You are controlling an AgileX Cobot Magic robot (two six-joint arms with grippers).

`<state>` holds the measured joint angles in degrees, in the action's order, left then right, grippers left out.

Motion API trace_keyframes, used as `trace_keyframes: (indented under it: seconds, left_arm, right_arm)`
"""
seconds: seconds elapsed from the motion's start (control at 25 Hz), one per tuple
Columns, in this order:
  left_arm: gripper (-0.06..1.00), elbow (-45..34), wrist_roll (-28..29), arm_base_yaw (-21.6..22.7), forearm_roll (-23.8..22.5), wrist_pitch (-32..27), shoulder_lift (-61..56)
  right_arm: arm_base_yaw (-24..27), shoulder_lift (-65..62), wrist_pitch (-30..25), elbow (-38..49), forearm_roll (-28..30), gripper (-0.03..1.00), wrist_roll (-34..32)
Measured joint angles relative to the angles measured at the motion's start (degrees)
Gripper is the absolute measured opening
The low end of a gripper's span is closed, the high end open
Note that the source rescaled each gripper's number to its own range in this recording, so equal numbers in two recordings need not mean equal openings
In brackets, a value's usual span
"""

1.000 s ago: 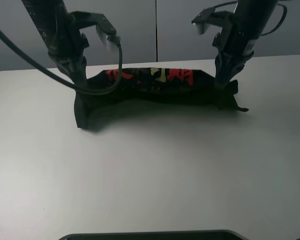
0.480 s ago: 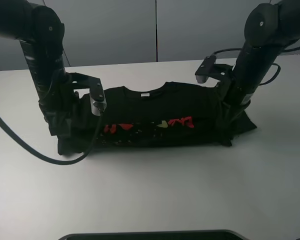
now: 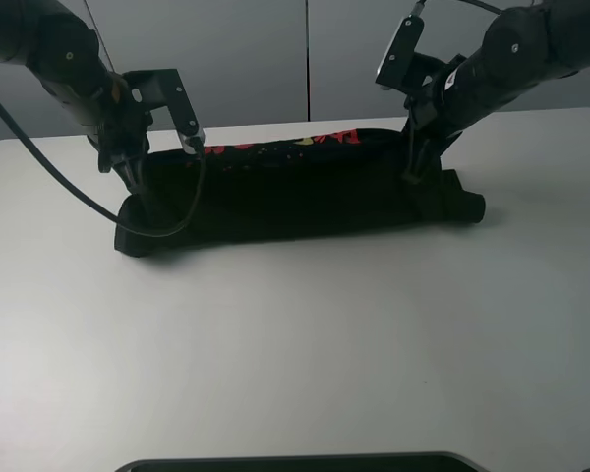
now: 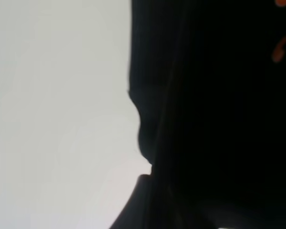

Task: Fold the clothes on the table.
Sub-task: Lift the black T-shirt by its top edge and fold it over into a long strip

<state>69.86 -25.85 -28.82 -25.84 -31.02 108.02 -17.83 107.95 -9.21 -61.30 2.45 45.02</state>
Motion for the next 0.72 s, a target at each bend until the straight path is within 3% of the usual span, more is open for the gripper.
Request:
trace_keyframes:
  seconds: [0.12, 0.44, 0.52, 0.72]
  left_arm:
    - [0.00, 0.0, 0.2, 2.0, -0.1, 5.4, 0.4]
    - [0.00, 0.4, 0.2, 4.1, -1.3, 17.3, 11.6]
    - [0.00, 0.4, 0.2, 4.2, -1.4, 19.7, 14.5]
    - [0.01, 0.5, 2.6, 4.2, -1.2, 22.9, 16.5]
  right_arm:
    - [1.3, 2.8, 6.8, 0.0, 0.2, 0.00, 0.0]
    - [2.5, 14.4, 14.6, -4.7, 0.9, 0.04, 0.4]
    - [2.6, 17.1, 14.1, -7.6, -0.3, 0.14, 0.4]
    - [3.0, 19.8, 12.5, -11.1, -2.0, 0.58, 0.4]
